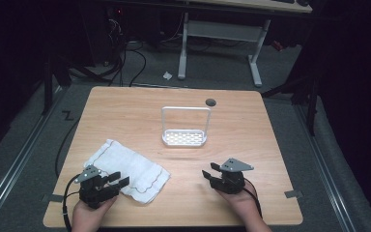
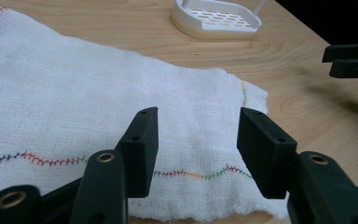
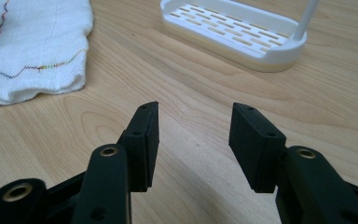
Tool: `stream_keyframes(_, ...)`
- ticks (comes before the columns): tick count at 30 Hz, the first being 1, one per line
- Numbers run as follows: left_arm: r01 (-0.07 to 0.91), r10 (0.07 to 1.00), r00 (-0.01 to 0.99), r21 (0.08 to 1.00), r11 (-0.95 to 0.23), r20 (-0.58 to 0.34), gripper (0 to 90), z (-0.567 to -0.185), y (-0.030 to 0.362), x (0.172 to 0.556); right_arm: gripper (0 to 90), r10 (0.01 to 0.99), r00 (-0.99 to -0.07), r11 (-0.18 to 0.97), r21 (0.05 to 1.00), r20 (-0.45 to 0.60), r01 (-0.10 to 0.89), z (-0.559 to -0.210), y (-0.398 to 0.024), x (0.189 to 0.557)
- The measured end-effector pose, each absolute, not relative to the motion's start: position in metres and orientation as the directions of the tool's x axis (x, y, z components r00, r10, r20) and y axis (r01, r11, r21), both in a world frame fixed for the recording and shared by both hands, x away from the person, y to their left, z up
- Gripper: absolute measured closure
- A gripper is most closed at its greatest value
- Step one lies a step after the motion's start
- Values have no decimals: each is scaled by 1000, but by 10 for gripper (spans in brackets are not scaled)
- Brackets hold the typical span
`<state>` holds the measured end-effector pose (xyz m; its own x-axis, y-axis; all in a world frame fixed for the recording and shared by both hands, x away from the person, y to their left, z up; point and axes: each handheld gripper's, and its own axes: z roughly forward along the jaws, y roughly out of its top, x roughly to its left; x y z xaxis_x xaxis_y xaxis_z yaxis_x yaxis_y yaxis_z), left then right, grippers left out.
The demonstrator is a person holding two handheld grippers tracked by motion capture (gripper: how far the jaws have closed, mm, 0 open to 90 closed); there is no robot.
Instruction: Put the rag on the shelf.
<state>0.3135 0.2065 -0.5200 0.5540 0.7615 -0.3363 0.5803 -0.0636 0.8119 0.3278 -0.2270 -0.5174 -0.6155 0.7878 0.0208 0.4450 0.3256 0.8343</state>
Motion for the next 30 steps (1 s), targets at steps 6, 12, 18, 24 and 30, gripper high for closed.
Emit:
stream_keyframes(6, 583, 775, 541, 810, -65, -327, 489, -522, 209, 318, 524, 786, -618, 335, 826, 20, 453, -518, -223, 328)
stream_keyframes(12, 570, 778, 540, 819, -58, -321, 484, -519, 215, 315, 527, 782, -624, 357, 814, 7, 457, -523, -214, 327)
stream_keyframes(18, 573, 793, 540, 813, -102, -281, 695, -520, 210, 317, 618, 763, -644, 349, 810, 46, 472, -521, -205, 325)
stream_keyframes(24, 604, 798, 561, 768, -212, -220, 849, -530, 197, 321, 900, 706, -706, 389, 806, 49, 446, -512, -164, 334)
stream_keyframes(30, 616, 794, 573, 746, -254, -204, 828, -535, 189, 322, 900, 658, -753, 457, 786, 18, 417, -517, -109, 357)
